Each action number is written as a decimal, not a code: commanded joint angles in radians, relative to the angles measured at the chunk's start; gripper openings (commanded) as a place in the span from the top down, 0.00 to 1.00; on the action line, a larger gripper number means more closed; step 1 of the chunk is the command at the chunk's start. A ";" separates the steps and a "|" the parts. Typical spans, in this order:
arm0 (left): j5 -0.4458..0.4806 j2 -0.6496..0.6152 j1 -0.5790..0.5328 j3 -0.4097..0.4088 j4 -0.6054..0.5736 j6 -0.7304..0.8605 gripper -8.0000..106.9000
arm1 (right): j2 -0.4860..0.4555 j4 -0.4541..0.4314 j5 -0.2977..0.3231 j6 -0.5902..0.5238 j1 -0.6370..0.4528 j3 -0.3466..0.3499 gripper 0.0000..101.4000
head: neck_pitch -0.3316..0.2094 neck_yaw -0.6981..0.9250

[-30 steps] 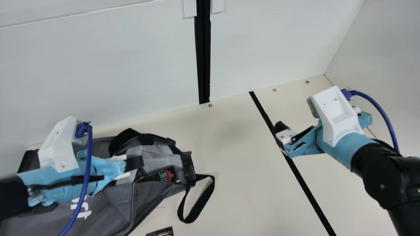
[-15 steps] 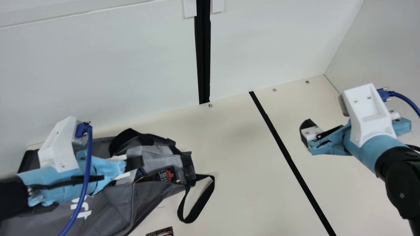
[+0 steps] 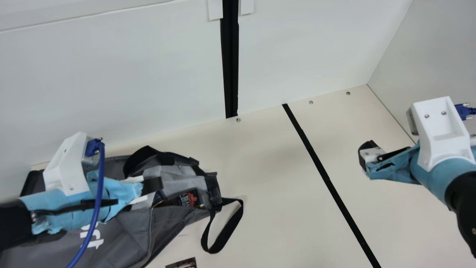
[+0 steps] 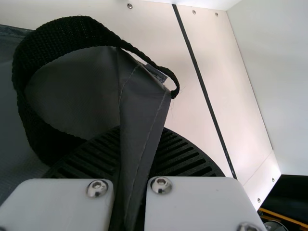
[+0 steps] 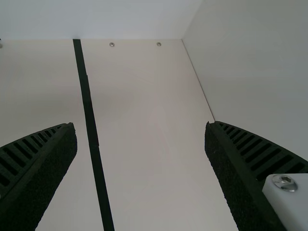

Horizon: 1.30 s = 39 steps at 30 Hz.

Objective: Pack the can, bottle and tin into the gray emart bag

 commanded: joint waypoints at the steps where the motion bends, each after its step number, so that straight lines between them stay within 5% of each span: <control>1: 0.000 0.000 0.000 0.000 0.000 0.000 0.84 | -0.003 -0.005 0.024 0.003 -0.002 -0.009 0.10 | -0.023 -0.002; 17: 0.000 0.000 0.000 0.000 0.000 0.000 0.84 | -0.027 -0.012 0.166 -0.004 -0.047 -0.069 0.10 | -0.023 -0.002; 39: 0.000 0.000 0.000 0.000 0.000 0.000 0.84 | -0.015 0.070 0.174 -0.070 -0.120 -0.071 0.10 | -0.023 -0.002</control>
